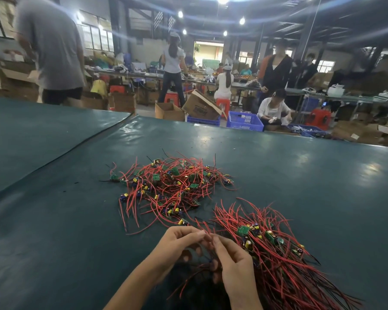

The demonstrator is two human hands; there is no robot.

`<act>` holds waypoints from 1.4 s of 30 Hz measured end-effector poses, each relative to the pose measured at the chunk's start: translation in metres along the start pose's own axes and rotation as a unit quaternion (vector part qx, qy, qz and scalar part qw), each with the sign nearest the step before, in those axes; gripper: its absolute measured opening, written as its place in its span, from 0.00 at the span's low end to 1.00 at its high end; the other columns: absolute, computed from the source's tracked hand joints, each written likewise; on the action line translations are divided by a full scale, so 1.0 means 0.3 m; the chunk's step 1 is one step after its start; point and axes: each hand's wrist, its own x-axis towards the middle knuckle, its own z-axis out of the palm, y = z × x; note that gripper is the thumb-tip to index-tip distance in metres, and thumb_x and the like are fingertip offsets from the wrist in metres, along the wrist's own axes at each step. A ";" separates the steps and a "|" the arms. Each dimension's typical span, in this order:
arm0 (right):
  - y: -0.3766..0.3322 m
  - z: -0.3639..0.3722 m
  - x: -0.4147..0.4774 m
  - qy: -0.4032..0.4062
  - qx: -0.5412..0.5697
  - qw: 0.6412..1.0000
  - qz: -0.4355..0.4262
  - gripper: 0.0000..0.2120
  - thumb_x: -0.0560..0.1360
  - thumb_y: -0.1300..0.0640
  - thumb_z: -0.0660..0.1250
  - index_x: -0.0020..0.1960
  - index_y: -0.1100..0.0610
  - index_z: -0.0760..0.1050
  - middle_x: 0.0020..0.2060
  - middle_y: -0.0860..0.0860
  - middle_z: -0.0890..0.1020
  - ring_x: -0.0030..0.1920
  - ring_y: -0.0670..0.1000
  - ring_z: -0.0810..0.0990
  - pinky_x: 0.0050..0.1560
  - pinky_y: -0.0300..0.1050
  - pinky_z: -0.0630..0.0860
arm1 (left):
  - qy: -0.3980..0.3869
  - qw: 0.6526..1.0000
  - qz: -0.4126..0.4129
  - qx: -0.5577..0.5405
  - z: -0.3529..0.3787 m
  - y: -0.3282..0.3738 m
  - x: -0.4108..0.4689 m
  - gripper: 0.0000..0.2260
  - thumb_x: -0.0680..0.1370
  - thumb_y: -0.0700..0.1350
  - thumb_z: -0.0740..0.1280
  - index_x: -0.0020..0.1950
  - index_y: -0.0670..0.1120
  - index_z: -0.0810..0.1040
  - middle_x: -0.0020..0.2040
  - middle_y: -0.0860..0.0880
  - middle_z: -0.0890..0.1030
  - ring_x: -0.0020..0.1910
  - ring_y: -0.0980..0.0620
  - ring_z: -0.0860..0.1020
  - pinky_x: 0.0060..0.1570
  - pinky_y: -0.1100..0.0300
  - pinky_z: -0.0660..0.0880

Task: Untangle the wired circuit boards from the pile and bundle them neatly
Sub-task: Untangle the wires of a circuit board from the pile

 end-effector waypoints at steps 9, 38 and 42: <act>-0.017 0.008 -0.006 -0.018 0.012 1.000 -0.002 0.14 0.78 0.58 0.64 0.39 0.52 0.86 0.34 0.59 0.84 0.33 0.51 0.81 0.37 0.43 0.80 | -0.082 0.996 -0.010 0.023 0.007 0.011 -0.017 0.09 0.72 0.49 0.71 0.39 0.43 0.82 0.38 0.40 0.82 0.39 0.43 0.80 0.46 0.52 0.76; 0.017 -0.002 -0.016 -0.080 -0.014 0.993 -0.081 0.14 0.74 0.71 0.67 0.52 0.54 0.82 0.42 0.53 0.86 0.25 0.47 0.74 0.25 0.39 0.71 | 0.127 0.982 -0.022 0.137 -0.015 -0.017 0.007 0.24 0.68 0.67 0.65 0.38 0.45 0.79 0.34 0.47 0.84 0.29 0.50 0.79 0.21 0.63 0.67; 0.022 0.002 -0.025 -0.100 -0.063 0.986 -0.114 0.15 0.74 0.69 0.69 0.51 0.49 0.83 0.42 0.50 0.86 0.29 0.44 0.75 0.30 0.37 0.73 | 0.174 0.981 -0.031 0.079 -0.019 -0.016 0.017 0.24 0.68 0.64 0.68 0.51 0.45 0.77 0.36 0.49 0.83 0.29 0.51 0.80 0.22 0.61 0.69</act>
